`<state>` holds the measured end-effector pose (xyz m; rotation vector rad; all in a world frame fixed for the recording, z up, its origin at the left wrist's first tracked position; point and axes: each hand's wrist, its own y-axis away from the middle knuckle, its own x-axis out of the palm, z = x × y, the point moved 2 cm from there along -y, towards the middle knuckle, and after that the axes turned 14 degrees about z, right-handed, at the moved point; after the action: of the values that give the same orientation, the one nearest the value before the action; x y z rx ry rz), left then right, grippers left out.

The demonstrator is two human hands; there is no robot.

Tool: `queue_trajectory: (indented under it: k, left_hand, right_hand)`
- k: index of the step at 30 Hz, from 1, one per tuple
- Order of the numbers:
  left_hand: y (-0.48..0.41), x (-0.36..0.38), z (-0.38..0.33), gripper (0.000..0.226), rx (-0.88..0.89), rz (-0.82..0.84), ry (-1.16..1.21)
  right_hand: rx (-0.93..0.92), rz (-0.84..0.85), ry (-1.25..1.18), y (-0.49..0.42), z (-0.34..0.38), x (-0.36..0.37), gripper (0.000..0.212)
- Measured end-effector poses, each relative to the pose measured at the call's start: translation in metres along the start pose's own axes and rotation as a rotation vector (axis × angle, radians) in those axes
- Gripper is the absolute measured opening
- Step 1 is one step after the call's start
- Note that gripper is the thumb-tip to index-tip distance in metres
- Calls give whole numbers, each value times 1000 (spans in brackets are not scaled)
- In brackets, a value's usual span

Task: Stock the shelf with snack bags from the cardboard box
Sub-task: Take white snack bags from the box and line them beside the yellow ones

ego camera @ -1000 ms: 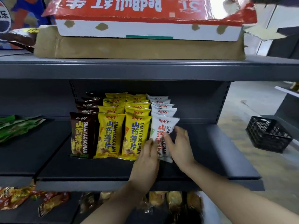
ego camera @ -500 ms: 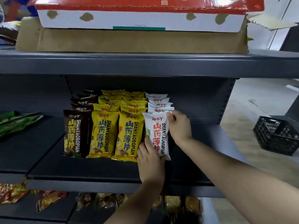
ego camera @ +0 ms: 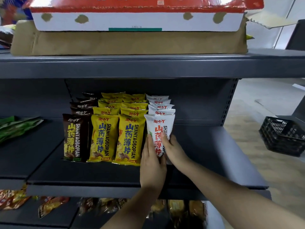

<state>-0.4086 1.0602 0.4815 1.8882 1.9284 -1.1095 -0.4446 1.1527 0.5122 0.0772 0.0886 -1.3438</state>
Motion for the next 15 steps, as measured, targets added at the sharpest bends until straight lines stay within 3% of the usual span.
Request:
queue_trajectory:
  k: [8, 11, 15]
  left_hand:
    - [2, -10, -8, 75, -35, 111, -16]
    - [18, -14, -17, 57, -16, 45, -132]
    - [55, -8, -26, 55, 71, -28, -294]
  right_hand:
    - [99, -10, 209, 6, 6, -7, 50]
    - [130, -25, 318, 25, 6, -7, 46]
    - [141, -9, 491, 66, 2, -13, 48]
